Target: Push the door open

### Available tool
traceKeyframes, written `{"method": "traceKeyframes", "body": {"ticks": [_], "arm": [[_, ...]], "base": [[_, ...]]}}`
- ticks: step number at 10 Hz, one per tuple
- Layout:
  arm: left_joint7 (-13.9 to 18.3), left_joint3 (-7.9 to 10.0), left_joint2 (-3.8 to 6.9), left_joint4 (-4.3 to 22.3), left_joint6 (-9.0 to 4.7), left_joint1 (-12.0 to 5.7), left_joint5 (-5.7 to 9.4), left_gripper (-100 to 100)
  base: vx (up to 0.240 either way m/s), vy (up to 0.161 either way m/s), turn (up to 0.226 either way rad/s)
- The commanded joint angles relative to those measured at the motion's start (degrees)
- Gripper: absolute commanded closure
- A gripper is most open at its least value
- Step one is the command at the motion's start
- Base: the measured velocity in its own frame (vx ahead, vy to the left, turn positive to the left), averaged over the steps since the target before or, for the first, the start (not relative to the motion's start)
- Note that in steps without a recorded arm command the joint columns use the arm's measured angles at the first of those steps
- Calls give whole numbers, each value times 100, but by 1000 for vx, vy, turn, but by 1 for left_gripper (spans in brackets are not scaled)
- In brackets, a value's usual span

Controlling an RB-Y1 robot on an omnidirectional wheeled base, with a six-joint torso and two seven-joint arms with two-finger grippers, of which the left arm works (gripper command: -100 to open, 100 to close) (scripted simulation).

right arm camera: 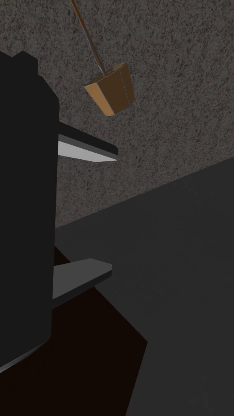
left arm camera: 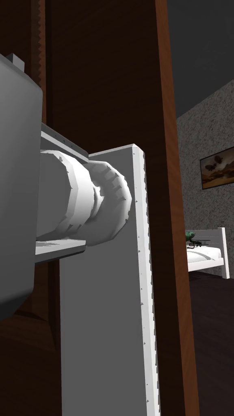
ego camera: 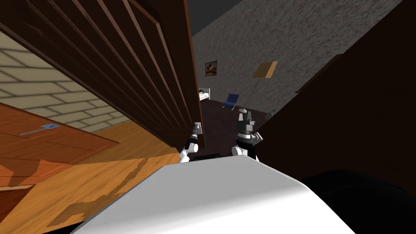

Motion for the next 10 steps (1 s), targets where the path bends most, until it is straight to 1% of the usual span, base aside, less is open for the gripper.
{"method": "traceKeyframes", "body": {"ticks": [1, 3, 4, 5, 6, 7, 9, 10], "arm": [[-148, -77, 63, -42, -65, 1, 139, 100], [-293, -264, 92, -56, -85, 15, 299, 100], [-445, -461, 110, -72, -107, 30, 468, 100], [-523, -562, 114, -79, -118, 37, 554, 100], [-602, -663, 116, -87, -129, 45, 641, 100], [-581, -675, 216, -128, -111, 98, 610, -100], [-622, -733, 233, -184, -86, 151, 635, -100], [-653, -775, 213, -226, -68, 190, 653, -100]], "base": [[132, -9, 165], [102, -6, 208], [118, -15, 359], [130, -20, 306], [126, -6, 182], [-47, 70, 67], [-147, 110, 2], [-196, 97, 19]]}}
